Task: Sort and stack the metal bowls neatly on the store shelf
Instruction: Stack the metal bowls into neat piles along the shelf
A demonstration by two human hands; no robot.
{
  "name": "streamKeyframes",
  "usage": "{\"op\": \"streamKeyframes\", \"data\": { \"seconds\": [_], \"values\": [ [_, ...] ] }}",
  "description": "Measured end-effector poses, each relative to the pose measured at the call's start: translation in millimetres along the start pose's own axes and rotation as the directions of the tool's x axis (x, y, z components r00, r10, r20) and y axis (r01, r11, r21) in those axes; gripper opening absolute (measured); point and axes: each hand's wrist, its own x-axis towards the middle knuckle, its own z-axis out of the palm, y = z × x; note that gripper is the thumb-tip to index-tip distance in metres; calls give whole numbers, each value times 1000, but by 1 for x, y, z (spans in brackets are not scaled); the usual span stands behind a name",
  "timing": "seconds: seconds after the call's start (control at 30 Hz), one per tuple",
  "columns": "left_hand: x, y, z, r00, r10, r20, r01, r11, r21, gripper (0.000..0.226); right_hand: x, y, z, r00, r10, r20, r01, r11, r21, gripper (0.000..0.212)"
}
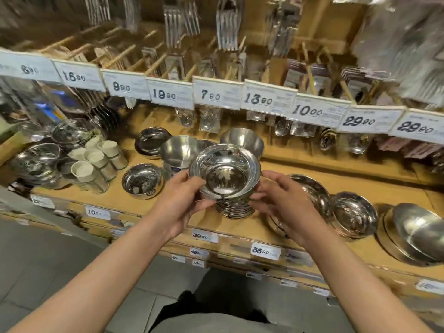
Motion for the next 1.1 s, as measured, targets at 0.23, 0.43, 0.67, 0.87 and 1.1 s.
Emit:
{"op": "streamKeyframes", "data": {
  "seconds": [0.23,0.43,0.67,0.87,1.1],
  "values": [
    [29,14,-29,998,-4,68,-13,969,245,17,7,-2,49,992,-2,-125,12,997,78,33],
    [54,2,-8,996,-44,80,14,941,339,29,11,27,44,933,-46,-358,-1,992,-130,12],
    [78,-18,-4,997,30,73,-65,833,549,29,26,33,36,843,-225,-489,-45,876,-480,16],
    [83,-26,-1,980,192,52,-164,632,757,26,34,42,33,858,-259,-445,-93,772,-629,23],
    [86,-34,5,947,322,5,-201,579,791,35,44,47,27,864,-312,-396,-97,668,-738,19]
  ]
}}
